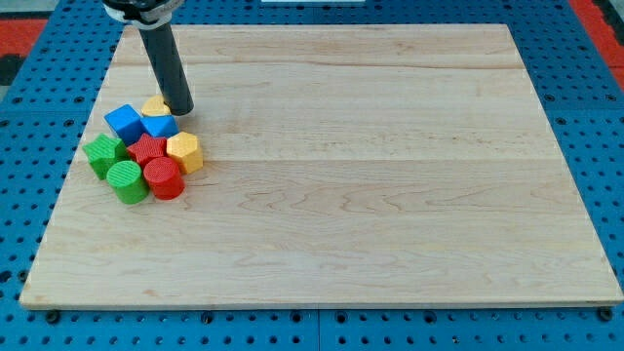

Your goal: Nudge the yellow hexagon left a bit

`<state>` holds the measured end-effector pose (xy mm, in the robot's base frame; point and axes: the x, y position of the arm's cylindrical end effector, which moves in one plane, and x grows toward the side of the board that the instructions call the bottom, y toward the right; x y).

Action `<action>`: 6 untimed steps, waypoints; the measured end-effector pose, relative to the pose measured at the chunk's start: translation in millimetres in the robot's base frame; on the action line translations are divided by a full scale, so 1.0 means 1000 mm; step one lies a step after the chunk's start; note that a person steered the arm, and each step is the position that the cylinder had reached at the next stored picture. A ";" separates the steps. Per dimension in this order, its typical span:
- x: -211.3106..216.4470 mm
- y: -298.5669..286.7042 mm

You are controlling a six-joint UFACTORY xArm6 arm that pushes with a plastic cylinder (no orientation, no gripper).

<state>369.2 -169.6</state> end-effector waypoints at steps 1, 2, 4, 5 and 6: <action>0.016 0.000; 0.015 0.011; 0.036 0.076; 0.077 0.046; 0.073 0.040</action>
